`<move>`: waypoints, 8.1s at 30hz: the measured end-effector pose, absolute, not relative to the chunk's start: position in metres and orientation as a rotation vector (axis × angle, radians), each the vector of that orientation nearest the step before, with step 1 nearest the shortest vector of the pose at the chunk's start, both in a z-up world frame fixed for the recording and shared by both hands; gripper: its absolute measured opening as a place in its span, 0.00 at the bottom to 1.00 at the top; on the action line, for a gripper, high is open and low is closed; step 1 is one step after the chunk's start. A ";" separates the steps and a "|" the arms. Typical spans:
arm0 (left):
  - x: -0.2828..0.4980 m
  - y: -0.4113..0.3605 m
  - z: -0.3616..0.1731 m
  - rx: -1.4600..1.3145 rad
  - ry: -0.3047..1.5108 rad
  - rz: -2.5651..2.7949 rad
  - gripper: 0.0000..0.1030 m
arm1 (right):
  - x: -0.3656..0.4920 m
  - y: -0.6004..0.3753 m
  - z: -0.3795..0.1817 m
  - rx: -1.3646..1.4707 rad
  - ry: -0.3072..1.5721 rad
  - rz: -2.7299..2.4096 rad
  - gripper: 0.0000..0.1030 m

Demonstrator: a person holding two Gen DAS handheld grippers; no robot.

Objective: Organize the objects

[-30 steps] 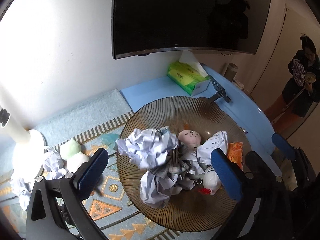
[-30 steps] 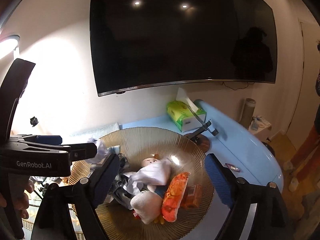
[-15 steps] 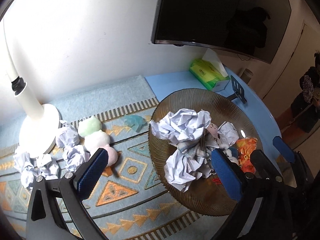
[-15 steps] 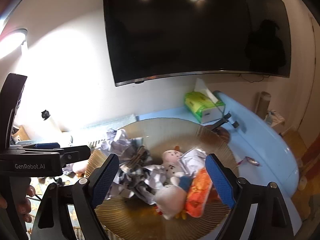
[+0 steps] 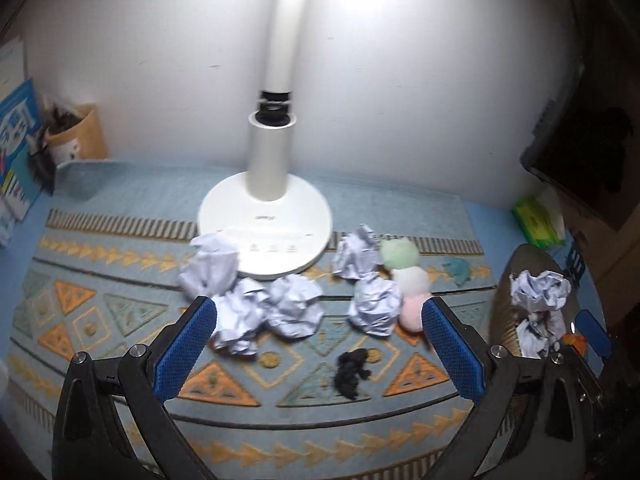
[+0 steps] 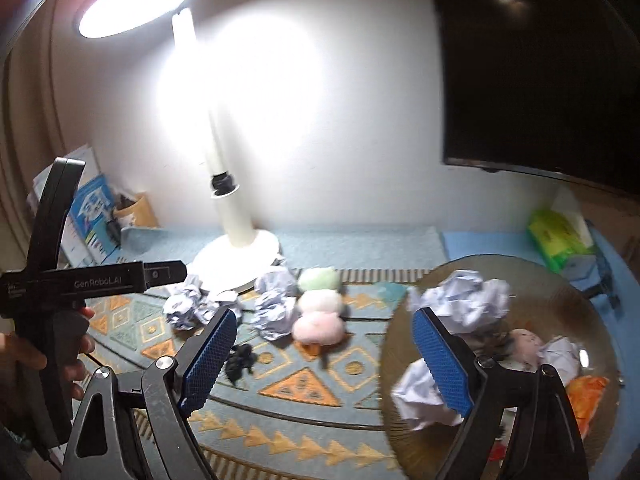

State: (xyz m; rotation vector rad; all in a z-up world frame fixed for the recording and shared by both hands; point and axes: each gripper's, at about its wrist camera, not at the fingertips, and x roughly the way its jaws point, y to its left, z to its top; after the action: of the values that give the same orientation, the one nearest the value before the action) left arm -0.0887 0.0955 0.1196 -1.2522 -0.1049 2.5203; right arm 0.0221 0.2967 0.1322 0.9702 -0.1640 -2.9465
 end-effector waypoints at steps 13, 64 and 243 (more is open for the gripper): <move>-0.017 0.026 0.019 -1.616 -0.127 2.480 0.99 | 0.001 0.227 0.028 1.363 -0.172 -2.597 0.86; -0.069 0.084 0.095 -1.122 -0.028 2.511 0.32 | 0.004 0.246 0.072 1.099 -0.062 -2.820 0.35; -0.024 -0.015 0.133 -1.049 -0.187 2.844 0.99 | 0.027 0.139 0.117 0.956 0.020 -2.741 1.00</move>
State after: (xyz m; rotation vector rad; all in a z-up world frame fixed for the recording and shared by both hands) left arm -0.0238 -0.0154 0.1329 -1.0490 -0.1872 2.8438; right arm 0.0266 0.1387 0.1167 0.9560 0.0202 -2.7414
